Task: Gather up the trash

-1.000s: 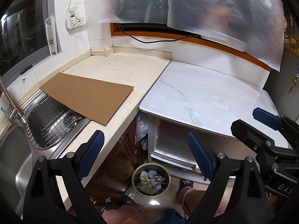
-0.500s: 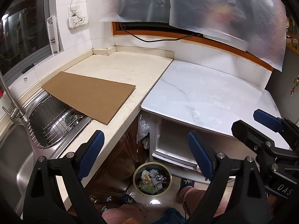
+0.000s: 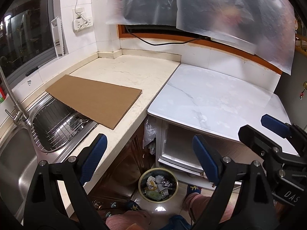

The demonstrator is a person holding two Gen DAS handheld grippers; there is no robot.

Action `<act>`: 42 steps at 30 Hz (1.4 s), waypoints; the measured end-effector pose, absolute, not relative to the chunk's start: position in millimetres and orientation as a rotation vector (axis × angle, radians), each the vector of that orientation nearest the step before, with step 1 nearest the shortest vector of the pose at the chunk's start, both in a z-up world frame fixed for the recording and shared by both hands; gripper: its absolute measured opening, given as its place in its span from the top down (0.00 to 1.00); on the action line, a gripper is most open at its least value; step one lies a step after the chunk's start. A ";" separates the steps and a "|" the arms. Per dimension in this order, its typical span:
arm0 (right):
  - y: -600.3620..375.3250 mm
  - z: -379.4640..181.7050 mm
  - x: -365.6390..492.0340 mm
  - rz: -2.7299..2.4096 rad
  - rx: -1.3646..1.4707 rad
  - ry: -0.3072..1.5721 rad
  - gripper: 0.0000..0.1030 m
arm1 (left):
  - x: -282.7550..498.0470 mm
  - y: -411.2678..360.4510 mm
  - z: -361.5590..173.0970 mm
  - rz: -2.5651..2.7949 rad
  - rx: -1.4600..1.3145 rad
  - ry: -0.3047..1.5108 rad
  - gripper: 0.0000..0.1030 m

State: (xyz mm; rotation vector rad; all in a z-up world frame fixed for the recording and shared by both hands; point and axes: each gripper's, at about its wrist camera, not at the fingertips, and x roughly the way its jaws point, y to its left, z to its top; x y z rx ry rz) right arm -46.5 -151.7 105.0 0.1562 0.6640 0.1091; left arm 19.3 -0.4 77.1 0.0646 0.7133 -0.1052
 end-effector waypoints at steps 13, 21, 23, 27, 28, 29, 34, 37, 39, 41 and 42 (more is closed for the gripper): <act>-152.5 103.9 -45.9 0.111 0.155 0.663 0.28 | 19.5 -1.1 78.4 -0.099 0.073 0.712 0.14; -153.0 103.6 -45.9 0.111 0.156 0.664 0.28 | 19.1 -1.3 77.2 -0.100 0.068 0.723 0.14; -152.4 103.3 -46.0 0.109 0.156 0.665 0.28 | 18.8 -1.2 76.8 -0.097 0.071 0.725 0.14; -149.8 102.6 -46.8 0.105 0.158 0.666 0.28 | 18.6 -0.2 76.3 -0.099 0.071 0.726 0.14; -149.1 101.9 -46.9 0.105 0.158 0.665 0.28 | 18.6 -0.1 76.3 -0.100 0.071 0.727 0.14; -149.6 102.5 -46.8 0.103 0.158 0.665 0.28 | 18.8 -0.4 76.1 -0.099 0.071 0.727 0.14; -149.3 101.7 -46.9 0.103 0.159 0.667 0.28 | 19.0 -0.1 75.7 -0.098 0.072 0.729 0.14; -147.8 101.4 -47.9 0.102 0.161 0.668 0.28 | 17.8 0.8 73.7 -0.093 0.074 0.732 0.14; -148.0 101.6 -47.9 0.102 0.161 0.668 0.28 | 17.6 0.8 73.3 -0.091 0.076 0.732 0.14; -147.6 101.6 -48.1 0.102 0.160 0.667 0.28 | 16.6 1.2 73.1 -0.090 0.078 0.732 0.14; -146.9 101.1 -48.3 0.101 0.159 0.667 0.28 | 17.4 0.7 73.3 -0.090 0.078 0.732 0.14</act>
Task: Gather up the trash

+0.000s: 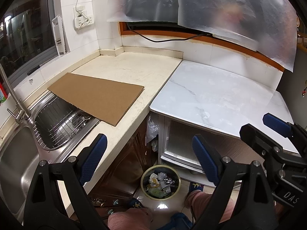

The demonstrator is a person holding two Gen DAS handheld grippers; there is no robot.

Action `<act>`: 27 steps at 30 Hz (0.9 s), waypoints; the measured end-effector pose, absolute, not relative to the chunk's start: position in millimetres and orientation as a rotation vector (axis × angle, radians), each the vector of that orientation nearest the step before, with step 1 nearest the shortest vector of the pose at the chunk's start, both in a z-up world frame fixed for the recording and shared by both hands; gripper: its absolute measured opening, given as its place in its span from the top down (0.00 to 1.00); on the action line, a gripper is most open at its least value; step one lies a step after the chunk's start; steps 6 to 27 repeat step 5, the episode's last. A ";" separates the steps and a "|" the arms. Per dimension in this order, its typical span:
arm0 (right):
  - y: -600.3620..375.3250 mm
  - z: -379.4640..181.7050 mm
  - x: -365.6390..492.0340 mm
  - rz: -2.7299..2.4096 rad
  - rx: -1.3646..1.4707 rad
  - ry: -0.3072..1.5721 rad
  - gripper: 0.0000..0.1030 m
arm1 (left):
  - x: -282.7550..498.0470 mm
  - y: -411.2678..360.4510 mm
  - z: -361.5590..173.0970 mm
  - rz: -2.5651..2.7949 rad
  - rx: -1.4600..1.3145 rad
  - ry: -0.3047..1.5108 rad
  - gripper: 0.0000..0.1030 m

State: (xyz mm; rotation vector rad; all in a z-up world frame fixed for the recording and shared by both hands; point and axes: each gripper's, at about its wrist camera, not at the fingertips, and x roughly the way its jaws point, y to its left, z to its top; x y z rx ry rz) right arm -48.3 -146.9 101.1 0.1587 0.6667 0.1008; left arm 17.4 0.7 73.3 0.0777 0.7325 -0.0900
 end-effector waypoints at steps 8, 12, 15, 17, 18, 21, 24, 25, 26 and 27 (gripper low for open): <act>-146.4 100.3 -48.4 0.100 0.160 0.667 0.28 | 16.9 0.4 73.9 -0.089 0.081 0.732 0.14; -146.4 100.3 -48.4 0.100 0.160 0.667 0.28 | 16.9 0.4 73.9 -0.089 0.081 0.732 0.14; -146.4 100.3 -48.4 0.100 0.160 0.667 0.28 | 16.9 0.4 73.9 -0.089 0.081 0.732 0.14; -146.4 100.3 -48.4 0.100 0.160 0.667 0.28 | 16.9 0.4 73.9 -0.089 0.081 0.732 0.14; -146.4 100.3 -48.4 0.100 0.160 0.667 0.28 | 16.9 0.4 73.9 -0.089 0.081 0.732 0.14; -146.4 100.3 -48.4 0.100 0.160 0.667 0.28 | 16.9 0.4 73.9 -0.089 0.081 0.732 0.14; -146.4 100.3 -48.4 0.100 0.160 0.667 0.28 | 16.9 0.4 73.9 -0.089 0.081 0.732 0.14; -146.4 100.3 -48.4 0.100 0.160 0.667 0.28 | 16.9 0.4 73.9 -0.089 0.081 0.732 0.14; -146.4 100.3 -48.4 0.100 0.160 0.667 0.28 | 16.9 0.4 73.9 -0.089 0.081 0.732 0.14; -146.4 100.3 -48.4 0.100 0.160 0.667 0.28 | 16.9 0.4 73.9 -0.089 0.081 0.732 0.14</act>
